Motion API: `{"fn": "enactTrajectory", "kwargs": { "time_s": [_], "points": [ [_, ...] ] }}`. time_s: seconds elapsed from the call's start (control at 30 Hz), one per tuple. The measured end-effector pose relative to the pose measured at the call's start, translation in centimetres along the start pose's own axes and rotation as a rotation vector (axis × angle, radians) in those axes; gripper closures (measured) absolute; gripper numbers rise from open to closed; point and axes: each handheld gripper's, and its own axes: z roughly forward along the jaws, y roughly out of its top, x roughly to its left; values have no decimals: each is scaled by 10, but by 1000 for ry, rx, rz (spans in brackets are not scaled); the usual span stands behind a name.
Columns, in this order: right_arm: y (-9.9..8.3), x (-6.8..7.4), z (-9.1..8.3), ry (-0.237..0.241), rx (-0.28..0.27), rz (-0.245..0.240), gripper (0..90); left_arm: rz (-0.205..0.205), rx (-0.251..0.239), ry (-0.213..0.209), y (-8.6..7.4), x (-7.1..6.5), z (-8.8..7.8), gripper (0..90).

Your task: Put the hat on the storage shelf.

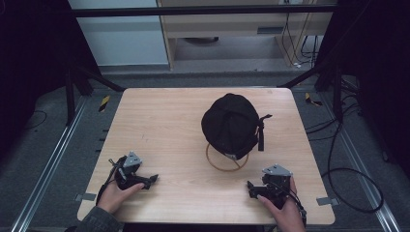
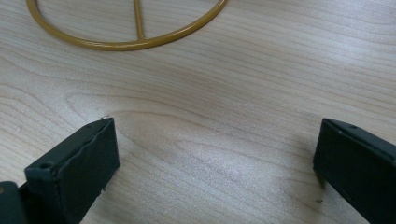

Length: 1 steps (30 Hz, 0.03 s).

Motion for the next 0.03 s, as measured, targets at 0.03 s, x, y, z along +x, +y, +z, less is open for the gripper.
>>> {"fn": "enactTrajectory", "kwargs": {
  "time_s": [0.03],
  "points": [
    [0, 0, 0, 0, 0, 0, 4, 0, 0, 0, 0, 0, 0, 20]
  ]
}}
